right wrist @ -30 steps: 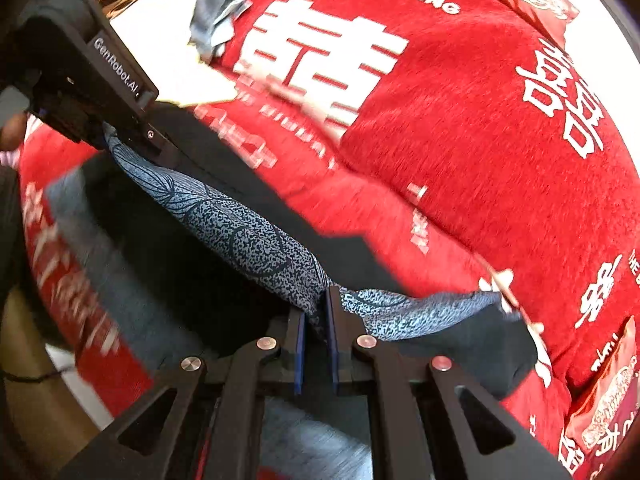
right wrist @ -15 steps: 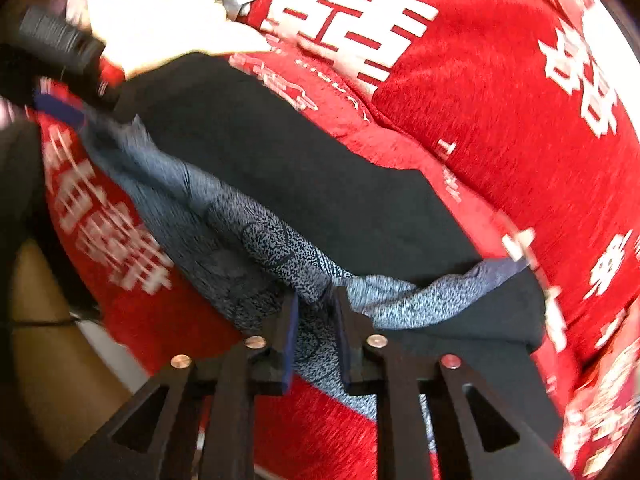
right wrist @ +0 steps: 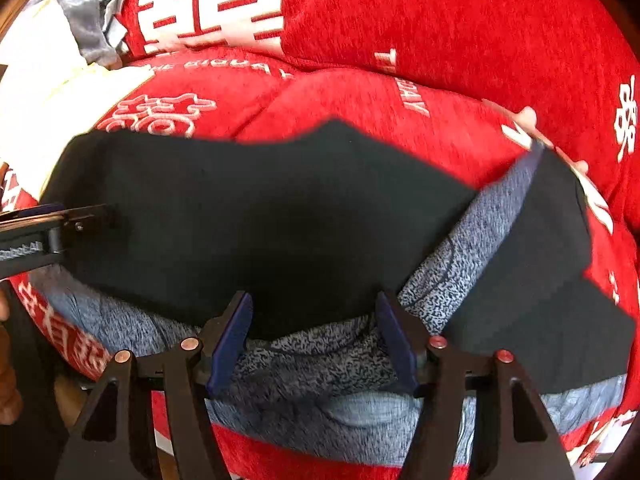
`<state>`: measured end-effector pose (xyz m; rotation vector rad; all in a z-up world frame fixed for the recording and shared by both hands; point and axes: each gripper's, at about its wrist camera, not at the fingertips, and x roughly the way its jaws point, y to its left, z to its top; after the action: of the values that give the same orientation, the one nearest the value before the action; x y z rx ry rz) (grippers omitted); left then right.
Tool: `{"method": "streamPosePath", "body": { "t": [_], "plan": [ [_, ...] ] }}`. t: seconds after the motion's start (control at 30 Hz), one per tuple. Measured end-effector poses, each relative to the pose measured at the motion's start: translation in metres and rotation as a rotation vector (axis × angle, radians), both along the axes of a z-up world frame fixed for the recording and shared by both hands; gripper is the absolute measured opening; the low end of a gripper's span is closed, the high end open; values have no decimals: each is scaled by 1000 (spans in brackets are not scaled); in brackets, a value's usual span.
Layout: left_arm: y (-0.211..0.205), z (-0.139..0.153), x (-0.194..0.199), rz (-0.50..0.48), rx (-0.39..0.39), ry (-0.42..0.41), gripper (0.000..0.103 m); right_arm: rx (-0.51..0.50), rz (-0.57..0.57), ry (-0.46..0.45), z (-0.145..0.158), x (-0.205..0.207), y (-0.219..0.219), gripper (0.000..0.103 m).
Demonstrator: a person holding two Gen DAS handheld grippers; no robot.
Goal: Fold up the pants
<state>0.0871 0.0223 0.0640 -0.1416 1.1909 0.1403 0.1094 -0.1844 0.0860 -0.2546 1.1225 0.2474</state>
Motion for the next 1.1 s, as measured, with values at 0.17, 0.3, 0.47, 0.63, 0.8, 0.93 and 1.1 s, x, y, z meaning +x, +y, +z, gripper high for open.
{"method": "streamPosePath", "body": {
  "t": [0.17, 0.3, 0.47, 0.63, 0.8, 0.93, 1.1],
  "plan": [
    [-6, -18, -34, -56, 52, 4, 100, -20, 20, -42, 16, -29, -12, 67],
    [-5, -15, -33, -41, 38, 28, 100, -32, -107, -167, 54, 3, -42, 72],
    [-13, -7, -22, -43, 0, 35, 100, -105, -347, -131, 46, 97, -85, 79],
    [-22, -14, -27, -56, 26, 61, 100, -229, -544, 60, -3, 168, -132, 82],
    [-23, -15, -24, -46, 35, 72, 100, -130, -539, 84, -18, 167, -151, 70],
    [-26, -15, -20, -43, 42, 81, 100, -102, -498, 77, -4, 151, -159, 15],
    [-33, -11, -19, -65, 38, 81, 100, 14, -548, -35, 39, 108, -187, 11]
  ]
}}
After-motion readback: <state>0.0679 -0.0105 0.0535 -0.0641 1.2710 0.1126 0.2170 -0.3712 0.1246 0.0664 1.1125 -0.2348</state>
